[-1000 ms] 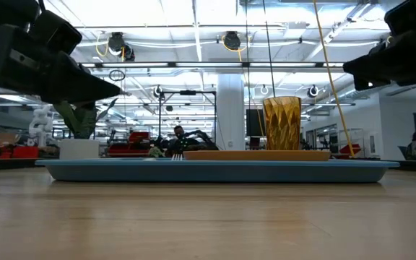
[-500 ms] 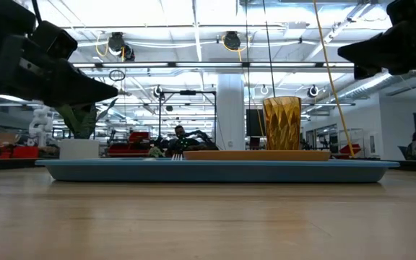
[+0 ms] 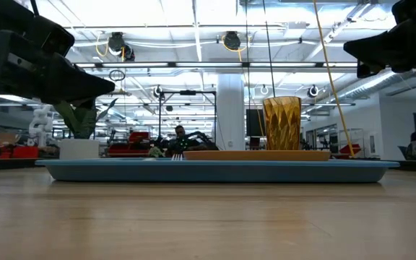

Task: Pick and place plate/cup/fork/spoon on tray
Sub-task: Return to Home Position

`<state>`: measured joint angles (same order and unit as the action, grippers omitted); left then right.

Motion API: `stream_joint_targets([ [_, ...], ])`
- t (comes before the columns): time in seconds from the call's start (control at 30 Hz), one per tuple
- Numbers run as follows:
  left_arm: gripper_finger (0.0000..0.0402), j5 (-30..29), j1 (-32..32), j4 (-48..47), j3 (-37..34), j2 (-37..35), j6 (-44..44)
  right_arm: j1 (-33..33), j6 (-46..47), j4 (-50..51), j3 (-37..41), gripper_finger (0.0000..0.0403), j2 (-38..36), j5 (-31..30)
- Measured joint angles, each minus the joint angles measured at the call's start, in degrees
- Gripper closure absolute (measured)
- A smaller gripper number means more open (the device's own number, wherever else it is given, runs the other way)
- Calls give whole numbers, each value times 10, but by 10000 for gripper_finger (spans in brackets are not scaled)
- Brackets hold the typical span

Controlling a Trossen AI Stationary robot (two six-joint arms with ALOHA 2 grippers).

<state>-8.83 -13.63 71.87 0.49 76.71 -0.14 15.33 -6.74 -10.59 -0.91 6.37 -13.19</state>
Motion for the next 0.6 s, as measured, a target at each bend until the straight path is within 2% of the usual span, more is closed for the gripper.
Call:
stream_joint_targets([
  [0.27,396,0,4,0,0,-1,9,0,11,44,0,403,-36,0],
  [0.4,394,0,11,0,0,-20,12,0,9,63,0,403,-63,0],
  [0.6,396,12,12,-30,0,-68,30,0,2,64,0,403,-63,1],
])
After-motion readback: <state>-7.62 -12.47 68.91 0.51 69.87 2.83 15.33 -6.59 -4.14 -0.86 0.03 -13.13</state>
